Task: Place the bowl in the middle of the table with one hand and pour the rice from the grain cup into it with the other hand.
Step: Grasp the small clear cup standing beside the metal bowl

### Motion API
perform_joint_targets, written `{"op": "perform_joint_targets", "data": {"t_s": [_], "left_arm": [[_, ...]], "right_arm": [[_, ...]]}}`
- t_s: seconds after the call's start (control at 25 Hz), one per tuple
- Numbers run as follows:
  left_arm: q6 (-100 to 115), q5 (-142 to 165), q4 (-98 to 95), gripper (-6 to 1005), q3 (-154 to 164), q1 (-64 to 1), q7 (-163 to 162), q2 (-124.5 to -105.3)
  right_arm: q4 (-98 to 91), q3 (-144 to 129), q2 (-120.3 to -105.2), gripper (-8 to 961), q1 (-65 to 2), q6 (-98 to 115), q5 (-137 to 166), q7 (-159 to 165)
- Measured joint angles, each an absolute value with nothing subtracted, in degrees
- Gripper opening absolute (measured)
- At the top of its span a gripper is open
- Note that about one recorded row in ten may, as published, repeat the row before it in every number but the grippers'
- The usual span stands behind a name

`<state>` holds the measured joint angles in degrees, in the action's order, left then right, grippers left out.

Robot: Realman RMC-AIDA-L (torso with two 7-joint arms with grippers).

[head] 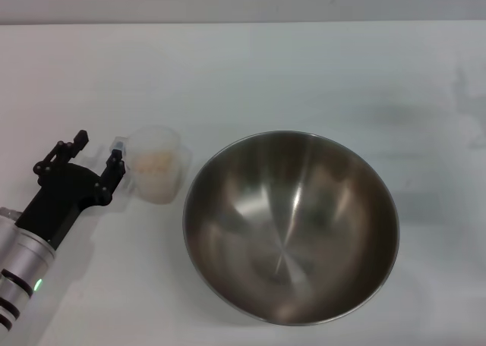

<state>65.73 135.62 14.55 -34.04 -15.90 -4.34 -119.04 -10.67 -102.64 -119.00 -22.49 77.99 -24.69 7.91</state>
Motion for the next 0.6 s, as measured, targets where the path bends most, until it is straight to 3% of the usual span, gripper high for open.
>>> {"op": "perform_joint_targets", "data": {"t_s": [0.08, 0.32, 0.6], "left_arm": [[65.7, 135.6, 14.7, 721, -33.9, -15.9, -4.4, -119.08], [66.0, 136.0, 14.8, 519, -33.4, -16.2, -5.0, -119.09], [66.1, 136.1, 15.6, 173, -33.5, -16.4, -4.9, -119.09]], "right_arm": [[-10.7, -102.6, -119.0, 504, -22.5, 77.8, -24.7, 7.9], [-10.7, -102.7, -119.0, 504, -22.6, 77.5, -24.7, 7.9], [-10.7, -102.8, -119.0, 504, -22.6, 77.5, -24.7, 7.9]]}}
